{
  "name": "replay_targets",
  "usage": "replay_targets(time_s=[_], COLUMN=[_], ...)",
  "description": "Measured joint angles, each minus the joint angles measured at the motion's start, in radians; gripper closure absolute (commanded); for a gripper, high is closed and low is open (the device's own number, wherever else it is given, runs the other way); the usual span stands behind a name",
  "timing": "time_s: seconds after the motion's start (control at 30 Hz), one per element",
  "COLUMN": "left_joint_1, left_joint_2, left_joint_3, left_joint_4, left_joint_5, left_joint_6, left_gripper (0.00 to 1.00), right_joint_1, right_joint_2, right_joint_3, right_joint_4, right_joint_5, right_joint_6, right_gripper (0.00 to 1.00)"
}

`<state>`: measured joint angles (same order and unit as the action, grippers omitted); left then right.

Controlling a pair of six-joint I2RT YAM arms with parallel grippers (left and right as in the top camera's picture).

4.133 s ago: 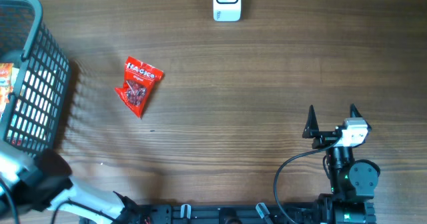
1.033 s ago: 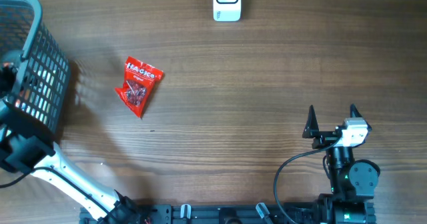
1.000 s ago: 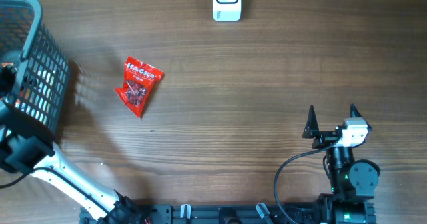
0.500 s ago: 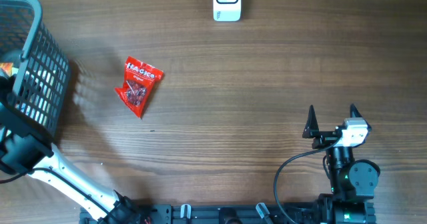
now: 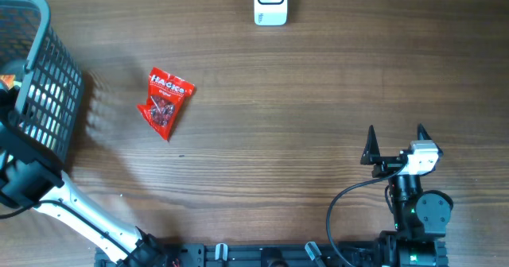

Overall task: Scan the item barcode
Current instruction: 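Reach the left gripper back into the basket and grasp the orange box, then carry the small orange box out and place it beside the red bag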

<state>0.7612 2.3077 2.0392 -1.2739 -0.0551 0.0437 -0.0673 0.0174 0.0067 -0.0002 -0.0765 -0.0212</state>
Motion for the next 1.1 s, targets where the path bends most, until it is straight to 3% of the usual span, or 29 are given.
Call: replay_targets(time_s=[0.37,0.63,0.9,1.1], left_joint_1=[-0.001,-0.001,-0.001,-0.008], left_joint_2=[-0.024,-0.204,-0.452,-0.562], left_joint_3=[0.000,0.002,0.013,0.014], left_joint_4=[-0.001,0.007,0.043,0.012], left_joint_5=[0.000,0.023,0.297,0.539], left_joint_6=[-0.012,-0.054,-0.080,-0.173], left_gripper=[0.96,0.96,0.96,0.96], right_joint_1=[0.000,0.000,0.000,0.000], right_joint_2=[0.000,0.000,0.000,0.000], right_joint_3=[0.000,0.000,0.000,0.000], right_joint_4=[0.000,0.000,0.000,0.000], right_joint_5=[0.000,0.000,0.000,0.000], right_joint_6=[0.000,0.000,0.000,0.000], right_gripper=[0.00,0.00,0.00,0.00])
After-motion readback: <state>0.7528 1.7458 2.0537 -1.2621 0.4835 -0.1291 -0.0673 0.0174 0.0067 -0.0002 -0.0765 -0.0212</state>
